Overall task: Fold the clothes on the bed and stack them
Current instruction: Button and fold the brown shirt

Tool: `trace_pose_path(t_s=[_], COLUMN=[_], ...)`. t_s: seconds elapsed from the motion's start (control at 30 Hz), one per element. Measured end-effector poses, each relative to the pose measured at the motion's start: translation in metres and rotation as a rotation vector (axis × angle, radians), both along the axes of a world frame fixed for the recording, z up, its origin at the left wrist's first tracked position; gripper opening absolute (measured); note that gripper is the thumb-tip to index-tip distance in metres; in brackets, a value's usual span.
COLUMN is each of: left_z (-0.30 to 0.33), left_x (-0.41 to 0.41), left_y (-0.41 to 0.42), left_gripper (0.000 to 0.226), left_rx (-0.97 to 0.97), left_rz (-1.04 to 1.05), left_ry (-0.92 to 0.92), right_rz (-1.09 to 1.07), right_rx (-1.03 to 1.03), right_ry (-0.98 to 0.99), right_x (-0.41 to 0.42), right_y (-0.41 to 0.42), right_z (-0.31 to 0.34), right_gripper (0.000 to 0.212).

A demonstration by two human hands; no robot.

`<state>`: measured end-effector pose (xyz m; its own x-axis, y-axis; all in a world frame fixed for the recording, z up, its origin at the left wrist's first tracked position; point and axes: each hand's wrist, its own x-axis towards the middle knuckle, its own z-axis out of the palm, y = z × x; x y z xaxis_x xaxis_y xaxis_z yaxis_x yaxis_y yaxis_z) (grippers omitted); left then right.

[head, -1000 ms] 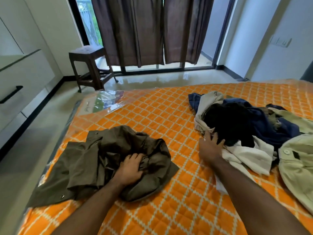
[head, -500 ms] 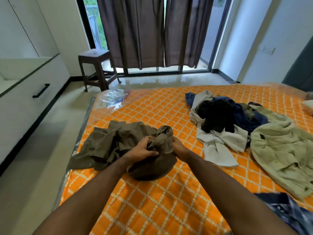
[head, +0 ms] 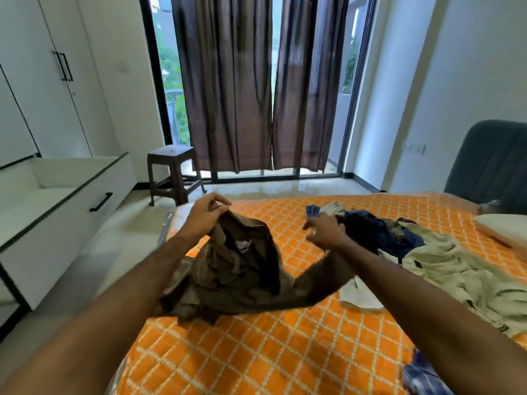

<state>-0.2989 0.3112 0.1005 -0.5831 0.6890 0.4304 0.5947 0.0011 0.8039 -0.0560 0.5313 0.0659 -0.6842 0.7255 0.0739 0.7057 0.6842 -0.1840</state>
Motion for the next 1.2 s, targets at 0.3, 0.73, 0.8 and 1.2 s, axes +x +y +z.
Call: trace_pose_path(t_s=[0.3, 0.73, 0.8, 1.2], left_z=[0.084, -0.024, -0.038, -0.058], left_x=[0.044, -0.044, -0.038, -0.016], left_y=[-0.019, -0.078, -0.081, -0.082], left_gripper=[0.010, 0.052, 0.054, 0.021], left_rx=[0.085, -0.698, -0.502, 0.057], left_rz=[-0.267, -0.339, -0.263, 0.106], left_ry=[0.247, 0.246, 0.261, -0.468], right_rz=[0.263, 0.343, 0.327, 0.222], right_rx=[-0.412, -0.342, -0.255, -0.962], right_ry=[0.355, 0.069, 0.111, 0.430], right_x=[-0.073, 0.002, 0.007, 0.038], right_y=[-0.098, -0.050, -0.047, -0.062], right_z=[-0.033, -0.016, -0.031, -0.077], right_gripper=[0.036, 0.042, 0.038, 0.020])
